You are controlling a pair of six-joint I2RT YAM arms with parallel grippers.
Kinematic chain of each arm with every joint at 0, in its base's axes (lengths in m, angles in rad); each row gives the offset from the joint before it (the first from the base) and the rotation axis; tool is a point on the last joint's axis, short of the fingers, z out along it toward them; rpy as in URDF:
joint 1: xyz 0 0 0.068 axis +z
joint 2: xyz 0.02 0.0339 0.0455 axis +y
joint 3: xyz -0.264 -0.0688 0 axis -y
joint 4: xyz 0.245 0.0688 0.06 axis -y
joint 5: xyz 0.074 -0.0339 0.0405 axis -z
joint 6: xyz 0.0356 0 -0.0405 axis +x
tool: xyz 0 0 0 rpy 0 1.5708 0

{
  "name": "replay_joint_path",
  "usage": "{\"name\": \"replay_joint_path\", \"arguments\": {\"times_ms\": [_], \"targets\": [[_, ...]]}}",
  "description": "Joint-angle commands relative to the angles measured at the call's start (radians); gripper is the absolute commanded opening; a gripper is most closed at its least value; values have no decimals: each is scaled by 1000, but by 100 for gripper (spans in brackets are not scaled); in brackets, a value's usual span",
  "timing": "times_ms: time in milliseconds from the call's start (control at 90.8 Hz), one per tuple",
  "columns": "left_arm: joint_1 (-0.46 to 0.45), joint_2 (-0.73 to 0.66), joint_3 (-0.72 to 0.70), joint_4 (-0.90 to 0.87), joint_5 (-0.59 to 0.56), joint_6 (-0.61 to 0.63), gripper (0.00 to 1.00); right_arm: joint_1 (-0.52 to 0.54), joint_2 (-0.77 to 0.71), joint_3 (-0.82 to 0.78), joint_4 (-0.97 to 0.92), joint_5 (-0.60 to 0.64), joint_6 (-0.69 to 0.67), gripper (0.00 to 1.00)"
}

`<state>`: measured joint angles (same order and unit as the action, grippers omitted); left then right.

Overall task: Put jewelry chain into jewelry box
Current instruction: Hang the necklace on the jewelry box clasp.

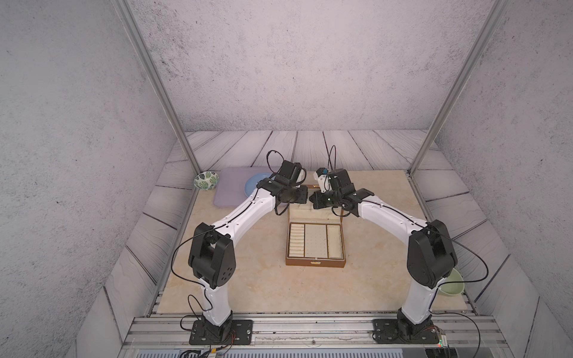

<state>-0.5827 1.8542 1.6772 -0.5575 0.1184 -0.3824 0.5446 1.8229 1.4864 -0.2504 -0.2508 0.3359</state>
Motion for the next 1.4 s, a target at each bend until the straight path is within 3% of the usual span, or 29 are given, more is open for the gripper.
{"name": "replay_joint_path", "arguments": {"times_ms": [0, 749, 1387], "targets": [[7, -12, -10, -2, -19, 4, 0, -5, -13, 46, 18, 30, -19, 0], [9, 6, -48, -19, 6, -7, 0, -5, 13, -3, 2, -16, 0, 0], [10, 34, -46, -20, 32, -14, 0, -5, -11, -28, 7, -142, 34, 0]]}}
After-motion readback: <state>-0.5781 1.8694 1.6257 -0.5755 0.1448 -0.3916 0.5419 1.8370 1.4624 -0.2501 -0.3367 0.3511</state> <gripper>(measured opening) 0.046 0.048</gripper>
